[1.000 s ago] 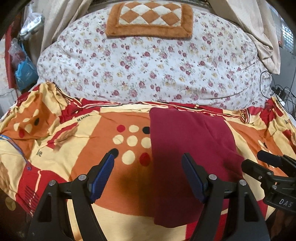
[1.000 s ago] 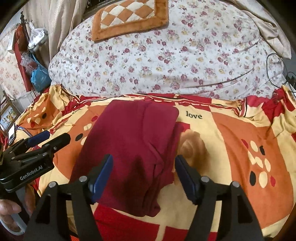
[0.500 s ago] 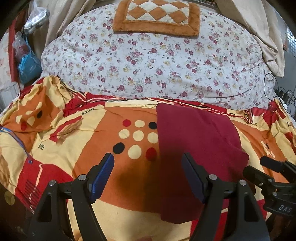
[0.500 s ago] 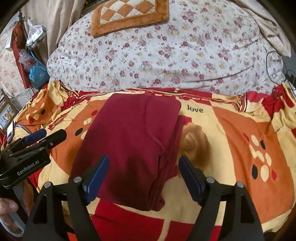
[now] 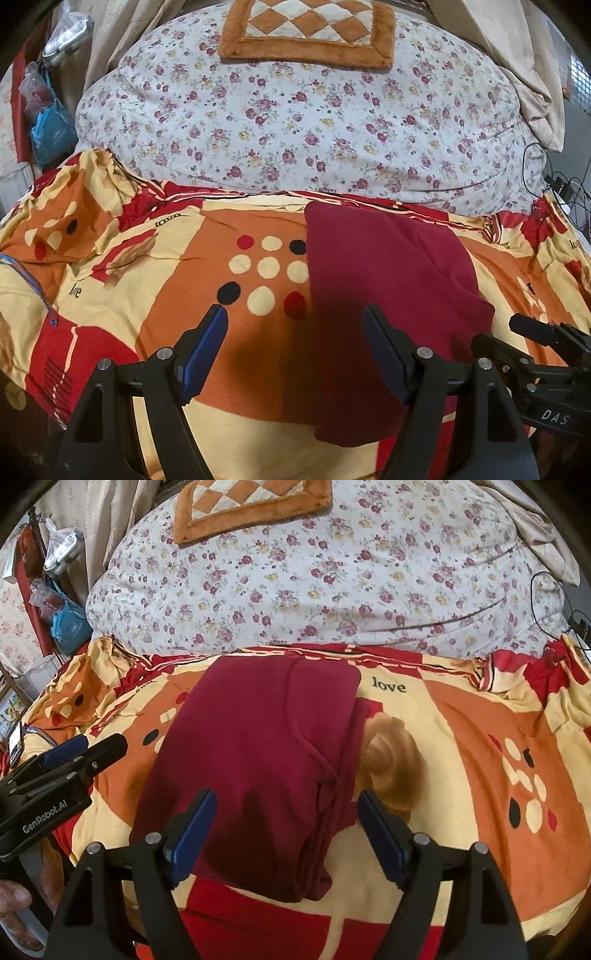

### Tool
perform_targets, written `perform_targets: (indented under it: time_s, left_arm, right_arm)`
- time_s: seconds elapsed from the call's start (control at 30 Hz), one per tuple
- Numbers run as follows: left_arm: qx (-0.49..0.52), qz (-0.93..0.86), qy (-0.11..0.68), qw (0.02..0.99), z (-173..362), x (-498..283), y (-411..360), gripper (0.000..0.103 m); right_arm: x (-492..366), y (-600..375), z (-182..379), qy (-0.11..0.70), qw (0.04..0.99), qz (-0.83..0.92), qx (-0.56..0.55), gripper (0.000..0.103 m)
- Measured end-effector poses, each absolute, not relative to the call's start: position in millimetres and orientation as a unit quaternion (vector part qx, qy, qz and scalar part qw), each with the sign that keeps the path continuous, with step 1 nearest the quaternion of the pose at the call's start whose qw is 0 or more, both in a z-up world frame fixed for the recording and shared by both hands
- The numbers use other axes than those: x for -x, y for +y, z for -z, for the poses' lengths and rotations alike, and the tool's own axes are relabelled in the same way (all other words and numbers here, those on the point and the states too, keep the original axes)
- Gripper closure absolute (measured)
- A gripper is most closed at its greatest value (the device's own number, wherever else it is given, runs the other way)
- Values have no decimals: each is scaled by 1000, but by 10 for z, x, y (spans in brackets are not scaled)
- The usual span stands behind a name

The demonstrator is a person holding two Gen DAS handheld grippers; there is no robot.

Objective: Fold small clothes

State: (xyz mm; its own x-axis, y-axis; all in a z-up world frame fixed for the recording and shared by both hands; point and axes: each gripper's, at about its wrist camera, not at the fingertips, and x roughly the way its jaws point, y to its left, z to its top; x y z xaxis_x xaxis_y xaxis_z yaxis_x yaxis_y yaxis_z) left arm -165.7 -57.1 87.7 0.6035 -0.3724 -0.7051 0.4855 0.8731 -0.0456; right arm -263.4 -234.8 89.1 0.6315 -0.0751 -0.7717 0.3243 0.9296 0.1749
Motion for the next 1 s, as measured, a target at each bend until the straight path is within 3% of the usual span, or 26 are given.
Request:
perform_targets:
  time_s: [1.0]
  left_arm:
    - [-98, 237, 388, 885, -712, 1535, -752, 36]
  right_arm:
    - [2408, -2537, -698, 435, 878, 114, -163, 18]
